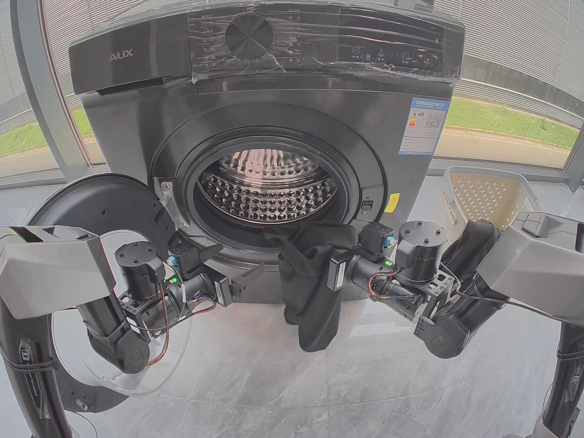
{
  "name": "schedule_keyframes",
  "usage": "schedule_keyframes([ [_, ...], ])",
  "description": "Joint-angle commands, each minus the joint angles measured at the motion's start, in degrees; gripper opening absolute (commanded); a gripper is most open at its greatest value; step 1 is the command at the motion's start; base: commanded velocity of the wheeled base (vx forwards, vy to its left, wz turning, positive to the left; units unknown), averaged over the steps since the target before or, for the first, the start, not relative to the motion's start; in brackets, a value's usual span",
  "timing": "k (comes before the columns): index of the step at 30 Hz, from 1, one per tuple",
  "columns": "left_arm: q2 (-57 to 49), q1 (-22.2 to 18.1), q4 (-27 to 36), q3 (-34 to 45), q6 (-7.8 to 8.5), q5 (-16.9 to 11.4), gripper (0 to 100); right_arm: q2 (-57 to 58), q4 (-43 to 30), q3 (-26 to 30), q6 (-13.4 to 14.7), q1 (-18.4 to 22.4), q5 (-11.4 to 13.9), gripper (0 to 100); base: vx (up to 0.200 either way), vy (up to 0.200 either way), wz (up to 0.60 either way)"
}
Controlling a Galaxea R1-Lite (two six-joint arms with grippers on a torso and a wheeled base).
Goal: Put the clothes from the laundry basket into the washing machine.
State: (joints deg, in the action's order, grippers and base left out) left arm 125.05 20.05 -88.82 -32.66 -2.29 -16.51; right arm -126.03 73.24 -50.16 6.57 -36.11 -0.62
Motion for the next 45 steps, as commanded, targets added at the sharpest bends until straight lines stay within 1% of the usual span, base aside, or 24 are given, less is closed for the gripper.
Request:
schedule_keyframes([
  [1, 0.2, 0.2, 0.0, 1.8, 0.09, -0.5, 100, 0.4, -0.4, -1.4, 0.0, 1.0, 0.0, 0, 0.000, 0.000, 0.00],
  [3, 0.1, 0.2, 0.0, 3.0, 1.06, -1.9, 100, 0.3, -1.1, -2.1, 0.0, 1.0, -0.2, 0, 0.000, 0.000, 0.00],
  [5, 0.2, 0.2, 0.0, 3.9, 2.47, -2.9, 100, 0.4, -1.4, -2.9, 0.0, 0.8, -0.8, 0, 0.000, 0.000, 0.00],
  [7, 0.5, 0.2, 0.0, 4.6, 3.70, -4.1, 100, 0.4, -1.5, -3.6, -0.1, 0.2, -0.8, 0, 0.000, 0.000, 0.00],
  [9, 0.7, 0.3, 0.0, 5.0, 4.31, -4.8, 100, 0.5, -1.8, -3.9, -0.1, -0.4, -0.8, 0, 0.000, 0.000, 0.00],
  [17, 0.8, 0.9, -0.1, 4.6, 4.31, -5.0, 100, 1.0, -2.1, -4.0, 0.0, -5.3, -0.6, 0, 0.000, 0.000, 0.00],
  [19, 0.7, 1.7, -0.1, 4.6, 4.23, -5.1, 100, 1.0, -2.1, -4.0, 0.1, -6.9, -0.6, 0, 0.000, 0.000, 0.00],
  [22, 0.7, 2.3, -0.2, 4.5, 4.31, -5.5, 100, 1.0, -2.2, -4.1, 0.7, -8.5, -0.6, 0, 0.000, 0.000, 0.00],
  [24, 0.7, 2.6, -0.2, 4.4, 4.31, -5.5, 100, 1.0, -2.2, -4.2, 1.6, -10.3, -0.5, 0, 0.000, 0.000, 0.00],
  [26, 0.8, 2.9, -0.2, 4.2, 4.31, -5.5, 100, 1.1, -2.3, -4.2, 1.9, -11.5, -0.6, 0, 0.000, 0.000, 0.00],
  [32, 2.6, 3.9, -0.3, 2.6, 4.40, -5.5, 100, 1.1, -2.0, -4.2, 2.0, -13.1, -0.6, 0, 0.000, 0.000, 0.00],
  [38, 5.2, 4.6, -0.4, 0.1, 4.40, -5.5, 100, 1.1, -1.9, -4.2, 3.3, -14.7, -0.8, 0, 0.000, 0.000, 0.00],
  [39, 5.2, 4.6, -0.4, 0.1, 4.40, -5.5, 0, 1.1, -1.9, -4.2, 3.3, -14.7, -0.8, 0, 0.000, 0.000, 0.00],
  [41, 5.3, 4.9, -0.4, -0.2, 4.40, -5.5, 0, 1.0, -1.9, -4.2, 3.4, -15.0, -0.9, 0, 0.000, 0.000, 0.00],
  [45, 5.0, 4.4, -0.4, -1.0, 4.14, -5.2, 0, 1.0, -1.8, -3.8, 3.4, -13.7, -1.2, 0, 0.000, 0.000, 0.00],
])
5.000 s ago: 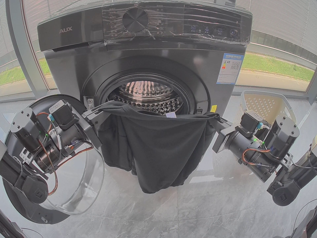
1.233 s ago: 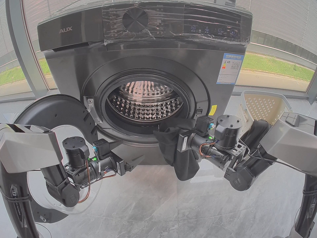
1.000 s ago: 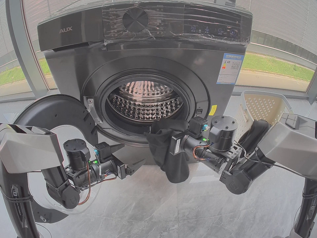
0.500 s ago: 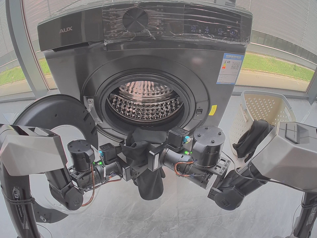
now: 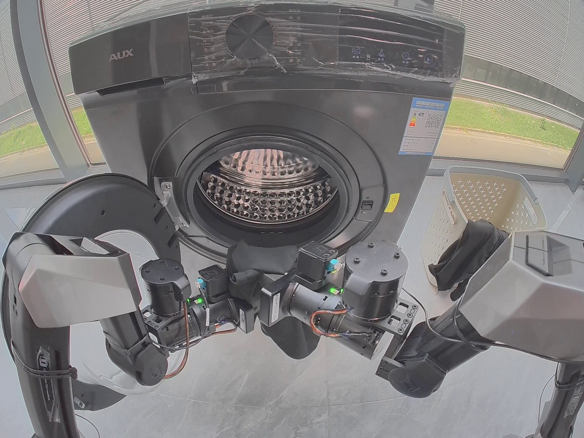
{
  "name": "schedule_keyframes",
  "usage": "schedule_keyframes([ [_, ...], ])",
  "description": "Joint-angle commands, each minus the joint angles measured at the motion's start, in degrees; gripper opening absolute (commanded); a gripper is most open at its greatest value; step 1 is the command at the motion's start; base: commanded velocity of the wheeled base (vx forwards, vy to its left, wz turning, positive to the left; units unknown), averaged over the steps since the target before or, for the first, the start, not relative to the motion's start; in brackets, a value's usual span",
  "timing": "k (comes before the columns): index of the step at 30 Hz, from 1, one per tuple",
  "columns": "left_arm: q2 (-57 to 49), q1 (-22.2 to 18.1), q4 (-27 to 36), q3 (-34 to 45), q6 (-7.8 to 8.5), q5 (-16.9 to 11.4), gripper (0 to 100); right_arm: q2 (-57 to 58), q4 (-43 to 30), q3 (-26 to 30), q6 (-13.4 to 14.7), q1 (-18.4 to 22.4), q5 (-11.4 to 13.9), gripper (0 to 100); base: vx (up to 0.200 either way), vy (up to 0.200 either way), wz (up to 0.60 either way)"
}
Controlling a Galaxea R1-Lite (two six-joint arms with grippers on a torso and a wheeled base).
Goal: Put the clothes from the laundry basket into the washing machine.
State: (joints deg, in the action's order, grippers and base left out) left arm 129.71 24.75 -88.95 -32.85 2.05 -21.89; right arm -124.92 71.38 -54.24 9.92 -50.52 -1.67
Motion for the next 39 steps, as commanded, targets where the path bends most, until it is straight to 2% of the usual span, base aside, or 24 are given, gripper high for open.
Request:
schedule_keyframes([
  [1, 0.3, -0.7, -0.3, -1.2, -0.47, 0.4, 0, -0.1, 0.0, 0.4, 0.0, 1.5, -0.6, 0, 0.000, 0.000, 0.00],
  [4, -0.2, -2.3, -0.3, -2.5, -0.99, 0.9, 0, 0.3, -0.2, 1.3, -0.1, 3.5, -2.1, 0, 0.000, 0.000, 0.00],
  [7, -0.2, -3.0, -0.3, -2.9, -0.99, 1.0, 0, 0.6, -0.2, 1.8, -0.1, 4.0, -2.4, 0, 0.000, 0.000, 0.00],
  [8, -0.9, -4.6, -0.3, -4.5, -1.87, 1.8, 0, 1.8, -0.4, 4.1, -0.3, 5.1, -2.6, 0, 0.000, 0.000, 0.00],
  [10, -1.1, -4.9, -0.3, -4.7, -2.31, 2.1, 0, 2.0, -0.3, 4.8, -0.4, 5.1, -2.6, 0, 0.000, 0.000, 0.00],
  [11, -1.9, -5.0, -0.3, -5.0, -3.54, 2.6, 0, 2.1, -0.3, 6.4, -0.5, 5.0, -2.6, 0, 0.000, 0.000, 0.00],
  [12, -2.2, -5.0, -0.3, -5.1, -3.89, 2.7, 0, 2.1, -0.3, 7.1, -0.5, 4.7, -2.6, 0, 0.000, 0.000, 0.00],
  [23, -4.7, -4.7, -0.3, -5.0, -4.33, 3.1, 0, 1.2, -0.7, 10.6, -0.8, 4.0, -2.6, 0, 0.000, 0.000, 0.00],
  [24, -4.8, -4.7, -0.3, -5.0, -4.33, 3.1, 0, 1.1, -1.0, 10.8, -0.7, 3.9, -2.6, 100, 0.000, 0.000, 0.00],
  [27, -5.0, -4.6, -0.3, -5.0, -4.42, 3.5, 0, 1.3, -1.1, 11.3, -0.7, 3.6, -2.6, 100, 0.000, 0.000, 0.00],
  [29, -5.2, -4.6, -0.3, -5.1, -5.12, 3.8, 0, 1.8, -1.3, 13.4, -0.9, 3.5, -2.5, 100, 0.000, 0.000, 0.00],
  [33, -7.5, -4.6, -0.2, -4.9, -6.79, 4.1, 0, 4.4, -0.8, 23.7, -2.9, 3.6, -1.0, 100, 0.000, 0.000, 0.00],
  [36, -9.1, -4.4, -0.2, -4.9, -8.38, 6.2, 0, 6.1, 1.2, 30.6, -3.9, 4.6, 1.8, 100, 0.000, 0.000, 0.00],
  [39, -10.1, -4.4, -0.2, -4.5, -9.52, 8.4, 0, 6.9, 5.9, 33.9, -4.0, 6.4, 2.4, 100, 0.000, 0.000, 0.00],
])
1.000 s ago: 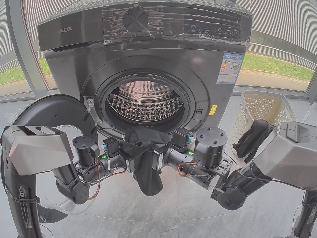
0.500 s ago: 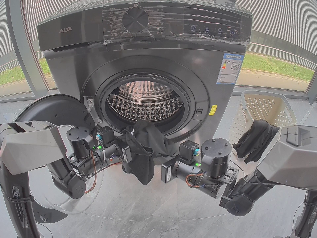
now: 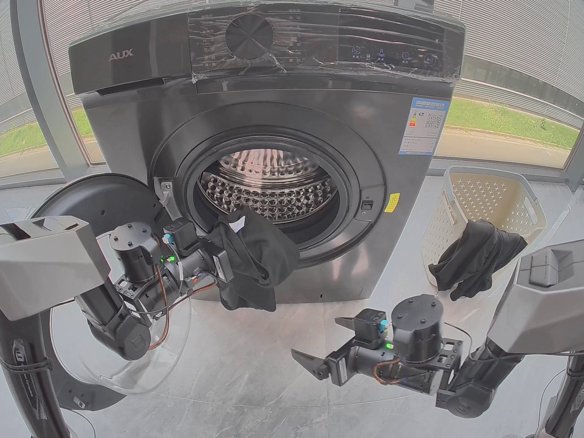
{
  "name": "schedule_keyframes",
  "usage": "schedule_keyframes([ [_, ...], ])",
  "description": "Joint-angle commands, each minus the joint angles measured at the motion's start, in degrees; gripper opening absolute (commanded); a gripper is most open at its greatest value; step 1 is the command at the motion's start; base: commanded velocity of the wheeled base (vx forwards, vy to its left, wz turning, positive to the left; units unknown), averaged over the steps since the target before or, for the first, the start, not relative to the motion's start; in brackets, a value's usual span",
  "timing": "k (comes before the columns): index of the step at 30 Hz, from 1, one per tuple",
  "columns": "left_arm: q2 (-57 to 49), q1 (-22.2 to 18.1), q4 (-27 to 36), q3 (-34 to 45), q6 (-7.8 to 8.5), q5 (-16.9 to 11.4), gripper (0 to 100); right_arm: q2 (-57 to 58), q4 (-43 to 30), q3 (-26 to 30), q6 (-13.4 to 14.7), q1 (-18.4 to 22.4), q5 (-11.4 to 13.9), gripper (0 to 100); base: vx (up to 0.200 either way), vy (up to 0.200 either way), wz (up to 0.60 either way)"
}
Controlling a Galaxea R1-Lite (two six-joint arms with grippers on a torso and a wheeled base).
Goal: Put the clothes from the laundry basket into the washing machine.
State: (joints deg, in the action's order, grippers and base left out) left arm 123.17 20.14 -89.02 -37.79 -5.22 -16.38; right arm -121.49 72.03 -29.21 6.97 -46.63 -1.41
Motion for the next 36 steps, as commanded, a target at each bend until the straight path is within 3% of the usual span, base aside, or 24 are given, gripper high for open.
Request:
schedule_keyframes([
  [1, -3.9, 0.3, -0.1, 0.8, -2.25, 3.5, 0, 3.4, 7.5, 9.3, -0.8, 4.0, 2.0, 100, 0.000, 0.000, 0.00],
  [5, -4.5, 0.5, -0.1, 3.7, -2.17, 4.2, 0, 2.8, 15.3, 9.9, -0.7, 11.5, 1.5, 100, 0.000, 0.000, 0.00],
  [10, -5.7, -0.2, -0.2, 4.4, -1.46, 4.2, 0, 3.9, 16.6, 12.4, -0.2, 17.9, 1.5, 100, 0.000, 0.000, 0.00],
  [17, -6.3, -0.2, -0.1, 6.3, -1.02, 6.5, 0, 5.8, 16.7, 12.1, -0.4, 18.7, 1.4, 100, 0.000, 0.000, 0.00],
  [20, -6.0, -0.2, 0.0, 6.1, 0.12, 7.6, 0, 5.8, 16.7, 12.0, -0.3, 18.7, 1.3, 100, 0.000, 0.000, 0.00],
  [24, -5.6, -0.1, 0.0, 5.8, 0.03, 7.5, 0, 5.7, 16.7, 12.2, -0.3, 18.6, 1.3, 100, 0.100, 0.000, 0.00],
  [28, -4.0, 0.0, 0.0, 5.7, 1.00, 7.8, 0, 5.6, 16.7, 12.4, -0.2, 18.4, 1.4, 100, 0.200, 0.000, 0.00],
  [36, -3.9, 0.0, 0.0, 5.7, 1.17, 7.6, 0, 5.4, 16.7, 12.7, -0.1, 18.2, 1.4, 100, 0.000, 0.000, 0.00],
])
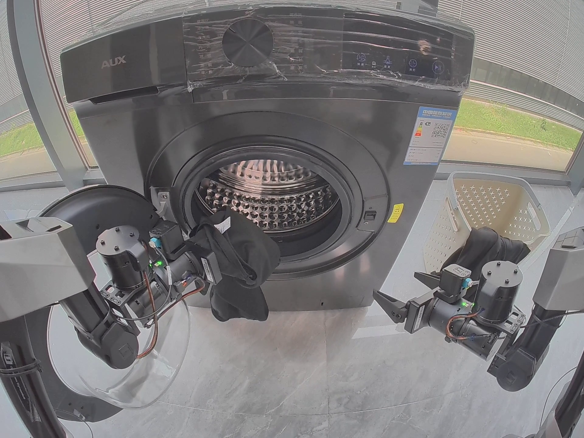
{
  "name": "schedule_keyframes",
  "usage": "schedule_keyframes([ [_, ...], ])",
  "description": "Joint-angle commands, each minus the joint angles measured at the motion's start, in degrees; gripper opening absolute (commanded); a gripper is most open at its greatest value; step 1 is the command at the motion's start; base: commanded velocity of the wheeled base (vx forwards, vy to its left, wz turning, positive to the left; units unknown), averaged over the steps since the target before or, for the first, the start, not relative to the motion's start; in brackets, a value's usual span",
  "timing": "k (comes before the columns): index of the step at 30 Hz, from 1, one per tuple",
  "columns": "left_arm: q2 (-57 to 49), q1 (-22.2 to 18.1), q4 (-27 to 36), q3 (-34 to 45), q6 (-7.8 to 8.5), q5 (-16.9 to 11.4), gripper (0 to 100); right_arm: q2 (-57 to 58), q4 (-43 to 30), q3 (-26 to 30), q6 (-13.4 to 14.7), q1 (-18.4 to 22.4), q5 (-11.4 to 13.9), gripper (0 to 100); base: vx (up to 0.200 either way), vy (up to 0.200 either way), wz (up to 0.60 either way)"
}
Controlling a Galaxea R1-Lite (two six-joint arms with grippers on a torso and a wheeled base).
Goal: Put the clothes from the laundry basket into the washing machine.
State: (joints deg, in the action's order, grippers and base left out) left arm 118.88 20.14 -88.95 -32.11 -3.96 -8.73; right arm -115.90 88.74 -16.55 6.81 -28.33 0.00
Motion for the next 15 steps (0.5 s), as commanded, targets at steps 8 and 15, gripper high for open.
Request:
schedule_keyframes([
  [8, 1.8, 0.2, -0.1, -0.1, 0.09, 0.0, 0, -0.1, 0.0, 0.1, 0.0, -0.3, 0.0, 100, 0.150, 0.000, 0.00],
  [15, 2.4, 0.3, -0.1, -0.4, 0.18, 0.0, 0, 0.0, 0.0, 0.6, 0.0, -0.3, 0.0, 100, 0.000, 0.000, 0.00],
])
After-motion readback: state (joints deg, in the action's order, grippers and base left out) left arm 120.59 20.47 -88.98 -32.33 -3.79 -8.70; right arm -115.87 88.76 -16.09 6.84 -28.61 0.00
